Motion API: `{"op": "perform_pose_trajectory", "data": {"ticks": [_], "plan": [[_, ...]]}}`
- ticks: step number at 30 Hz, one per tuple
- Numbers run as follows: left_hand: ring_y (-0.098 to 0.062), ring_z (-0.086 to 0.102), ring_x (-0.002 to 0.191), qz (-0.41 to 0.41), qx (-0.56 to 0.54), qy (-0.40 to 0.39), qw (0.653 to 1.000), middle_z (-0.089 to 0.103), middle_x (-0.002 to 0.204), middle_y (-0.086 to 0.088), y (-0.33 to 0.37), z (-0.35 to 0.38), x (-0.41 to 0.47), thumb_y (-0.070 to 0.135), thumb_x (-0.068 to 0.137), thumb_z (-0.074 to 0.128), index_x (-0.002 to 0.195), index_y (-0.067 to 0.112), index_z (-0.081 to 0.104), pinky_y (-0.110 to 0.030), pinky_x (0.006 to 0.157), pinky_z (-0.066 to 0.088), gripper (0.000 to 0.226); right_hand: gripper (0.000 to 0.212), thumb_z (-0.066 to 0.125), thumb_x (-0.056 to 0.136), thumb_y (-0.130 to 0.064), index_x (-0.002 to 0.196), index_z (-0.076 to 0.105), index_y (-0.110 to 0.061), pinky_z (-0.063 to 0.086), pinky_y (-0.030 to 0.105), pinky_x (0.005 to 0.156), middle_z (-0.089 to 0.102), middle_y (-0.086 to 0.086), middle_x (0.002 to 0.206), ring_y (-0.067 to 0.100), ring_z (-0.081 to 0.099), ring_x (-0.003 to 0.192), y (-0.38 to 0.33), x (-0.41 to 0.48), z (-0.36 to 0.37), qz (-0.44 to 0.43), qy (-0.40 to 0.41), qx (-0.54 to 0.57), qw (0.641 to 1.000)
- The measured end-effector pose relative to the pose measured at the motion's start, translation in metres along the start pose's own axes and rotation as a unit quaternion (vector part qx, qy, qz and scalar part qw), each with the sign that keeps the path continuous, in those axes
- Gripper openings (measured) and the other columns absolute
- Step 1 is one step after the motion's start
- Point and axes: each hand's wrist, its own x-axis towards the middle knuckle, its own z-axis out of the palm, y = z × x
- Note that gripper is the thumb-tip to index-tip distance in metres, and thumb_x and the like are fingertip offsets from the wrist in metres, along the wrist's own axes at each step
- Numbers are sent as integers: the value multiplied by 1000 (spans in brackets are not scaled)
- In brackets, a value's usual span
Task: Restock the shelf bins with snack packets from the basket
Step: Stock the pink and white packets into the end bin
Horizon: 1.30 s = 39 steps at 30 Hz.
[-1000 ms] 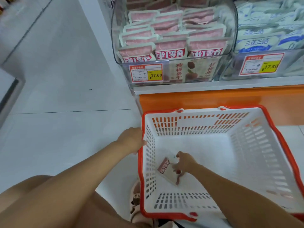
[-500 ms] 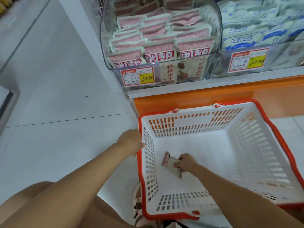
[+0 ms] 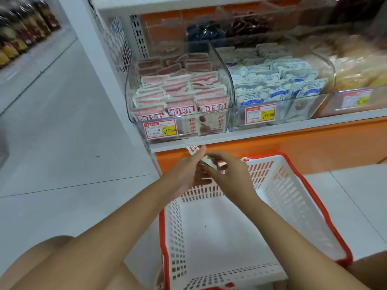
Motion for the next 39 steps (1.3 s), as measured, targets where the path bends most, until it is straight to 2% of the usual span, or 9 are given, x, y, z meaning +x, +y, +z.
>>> {"op": "perform_pose_trajectory", "data": {"ticks": [4, 7, 10, 12, 15, 18, 24, 32, 39], "plan": [[-23, 70, 81, 45, -10, 16, 999, 71, 103, -15, 20, -6, -12, 28, 96, 53, 123, 4, 56, -38, 82, 55, 36, 36, 67, 85, -37, 120, 61, -41, 47, 13, 76, 60, -30, 92, -5, 56, 87, -30, -4, -35, -64, -94, -8, 993], [-28, 69, 96, 35, 53, -47, 997, 69, 109, -15, 34, -9, -27, 20, 95, 54, 125, 5, 55, -35, 83, 57, 34, 26, 75, 79, -33, 104, 69, -36, 54, 28, 75, 68, -15, 94, 4, 63, 81, -43, 8, -69, -43, -41, 19, 998], [-19, 70, 96, 96, 207, -92, 969, 72, 108, -1, 48, -7, -41, 25, 95, 54, 119, 21, 60, -35, 85, 56, 25, 64, 83, 69, -33, 125, 53, -39, 45, 18, 84, 55, -20, 120, 0, 54, 103, -54, 27, -99, -75, -51, -66, 994], [-12, 70, 92, 149, 308, -63, 938, 72, 106, 8, 55, -6, -45, 31, 94, 57, 113, 29, 64, -35, 84, 56, 21, 70, 86, 65, -28, 127, 53, -36, 52, 26, 85, 62, -14, 118, 9, 61, 102, -64, 39, -112, -81, -143, -39, 986], [-4, 70, 84, 199, 337, -18, 920, 73, 96, 12, 67, -6, -45, 26, 90, 63, 101, 28, 69, -26, 77, 57, 13, 40, 86, 65, -19, 101, 68, -20, 55, 26, 73, 72, -4, 90, 13, 68, 81, -80, 54, -120, -108, -216, -65, 968], [3, 67, 85, 256, 335, 9, 907, 69, 93, 20, 80, -7, -42, 21, 87, 66, 101, 30, 67, -14, 71, 53, 16, 23, 85, 68, -23, 78, 66, -13, 39, 19, 51, 67, -6, 68, 7, 58, 59, -102, 69, -125, -148, -189, -195, 951], [-18, 58, 111, 269, 544, 255, 753, 63, 123, -2, 97, -32, -15, 27, 91, 61, 128, 16, 58, -37, 96, 48, 38, 49, 83, 70, -25, 59, 36, -19, 22, 31, 50, 43, -4, 59, 11, 34, 53, -127, 109, -127, -192, -71, -286, 936], [-23, 63, 87, 282, 510, 335, 741, 71, 97, -6, 103, -38, -12, 17, 89, 62, 105, 11, 71, -34, 76, 52, 20, 46, 80, 75, -25, 63, 36, -15, 27, 30, 55, 46, 0, 64, 14, 36, 56, -132, 138, -97, -221, -91, -262, 935], [-12, 53, 81, 309, 497, 357, 728, 65, 106, -1, 110, -50, -17, 27, 80, 75, 112, 15, 68, -25, 71, 41, 35, 42, 74, 80, -26, 63, 36, -20, 30, 28, 63, 41, -8, 65, 19, 45, 73, -141, 145, -70, -280, -112, -421, 855]]}}
